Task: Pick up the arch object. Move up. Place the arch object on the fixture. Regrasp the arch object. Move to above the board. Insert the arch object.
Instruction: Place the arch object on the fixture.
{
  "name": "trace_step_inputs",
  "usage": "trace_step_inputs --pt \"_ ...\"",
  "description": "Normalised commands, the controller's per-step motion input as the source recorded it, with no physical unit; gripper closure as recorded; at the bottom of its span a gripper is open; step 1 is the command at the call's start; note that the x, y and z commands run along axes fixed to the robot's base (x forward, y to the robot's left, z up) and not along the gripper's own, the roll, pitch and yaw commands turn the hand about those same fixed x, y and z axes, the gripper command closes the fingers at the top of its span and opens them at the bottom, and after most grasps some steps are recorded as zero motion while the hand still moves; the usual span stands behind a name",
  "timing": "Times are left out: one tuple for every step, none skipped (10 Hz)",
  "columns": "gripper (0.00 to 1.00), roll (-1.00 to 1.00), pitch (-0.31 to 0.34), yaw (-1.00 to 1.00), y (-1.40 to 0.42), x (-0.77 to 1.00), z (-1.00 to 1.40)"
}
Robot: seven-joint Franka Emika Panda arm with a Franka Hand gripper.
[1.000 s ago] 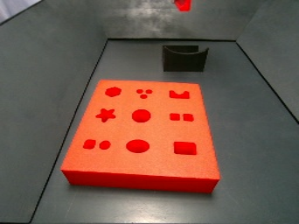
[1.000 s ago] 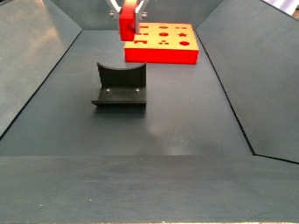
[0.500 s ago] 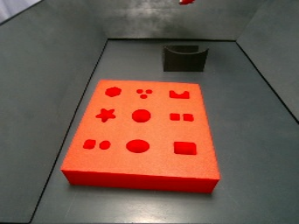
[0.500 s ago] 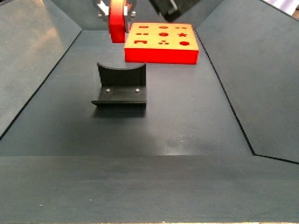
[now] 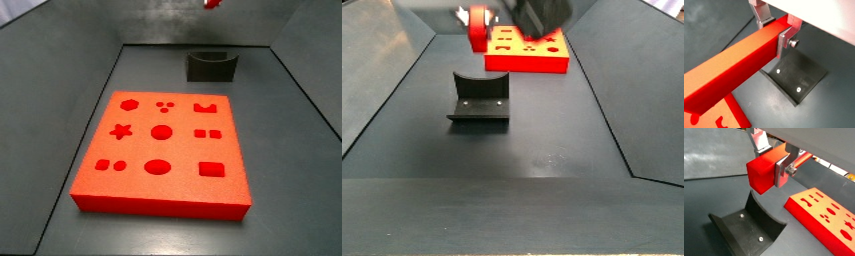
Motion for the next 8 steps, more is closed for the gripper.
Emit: trace_step_inputs --pt "1.00 -1.00 0.086 -0.16 0.08 0.12 -1.00" --pt "1.00 -1.00 0.098 -0.17 0.08 0.13 -1.00" --pt "1.00 -1.00 0.099 -0.18 0.09 0.14 -1.00" --pt "1.00 -1.00 0.093 -0.20 0.09 0.14 -1.00" --pt "1.00 -0.77 0.060 -0.19 0.10 0.15 -1.00" --pt "1.00 -0.65 0.046 -0.18 0.10 0.16 -1.00" --pt "1.00 -0.43 0.030 -0.15 0.11 0.17 -1.00" --pt "1.00 -0.33 0.021 -0.14 0.11 0.18 -1.00"
